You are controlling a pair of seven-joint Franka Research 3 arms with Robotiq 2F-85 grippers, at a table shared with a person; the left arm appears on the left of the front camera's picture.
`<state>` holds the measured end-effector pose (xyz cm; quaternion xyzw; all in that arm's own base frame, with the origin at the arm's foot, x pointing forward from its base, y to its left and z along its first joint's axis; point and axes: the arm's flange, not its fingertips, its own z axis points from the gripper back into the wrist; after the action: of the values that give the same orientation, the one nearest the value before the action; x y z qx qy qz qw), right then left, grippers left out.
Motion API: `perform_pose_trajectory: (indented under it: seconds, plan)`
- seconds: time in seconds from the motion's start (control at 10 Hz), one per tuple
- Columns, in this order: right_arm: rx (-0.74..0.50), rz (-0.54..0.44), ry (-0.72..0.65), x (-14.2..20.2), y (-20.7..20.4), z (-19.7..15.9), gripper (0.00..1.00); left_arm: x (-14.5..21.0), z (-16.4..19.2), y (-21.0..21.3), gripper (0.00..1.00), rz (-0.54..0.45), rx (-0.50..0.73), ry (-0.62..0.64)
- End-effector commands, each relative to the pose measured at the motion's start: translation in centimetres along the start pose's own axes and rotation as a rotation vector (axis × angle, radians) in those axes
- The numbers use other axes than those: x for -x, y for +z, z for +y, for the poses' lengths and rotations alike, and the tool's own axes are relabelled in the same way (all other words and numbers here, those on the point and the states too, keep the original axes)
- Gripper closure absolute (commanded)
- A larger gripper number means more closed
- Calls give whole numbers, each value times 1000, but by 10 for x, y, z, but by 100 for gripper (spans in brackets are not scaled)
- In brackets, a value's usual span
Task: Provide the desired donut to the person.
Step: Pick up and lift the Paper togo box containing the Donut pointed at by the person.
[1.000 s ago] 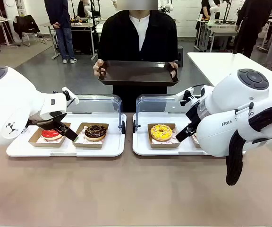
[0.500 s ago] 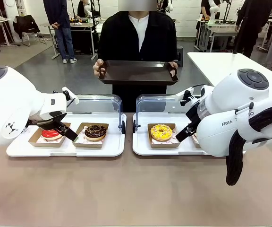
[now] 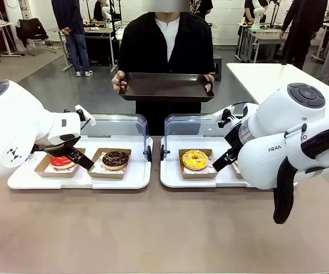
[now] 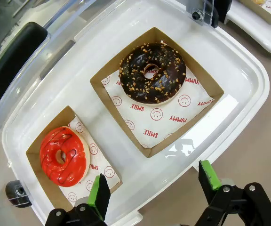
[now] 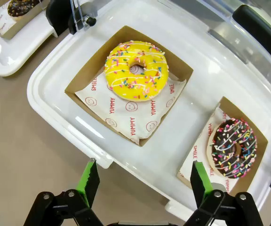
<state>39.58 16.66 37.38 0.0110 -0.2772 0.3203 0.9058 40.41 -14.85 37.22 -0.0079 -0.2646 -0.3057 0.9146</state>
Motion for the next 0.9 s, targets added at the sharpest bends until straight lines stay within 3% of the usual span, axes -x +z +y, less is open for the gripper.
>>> perform_pose_trajectory:
  seconds: [0.0, 0.8]
  plan:
    - [0, 0, 0, 0, 0, 0, 0, 0, 0, 0, 0, 0, 0, 0]
    - [0, 0, 0, 0, 0, 0, 0, 0, 0, 0, 0, 0, 0, 0]
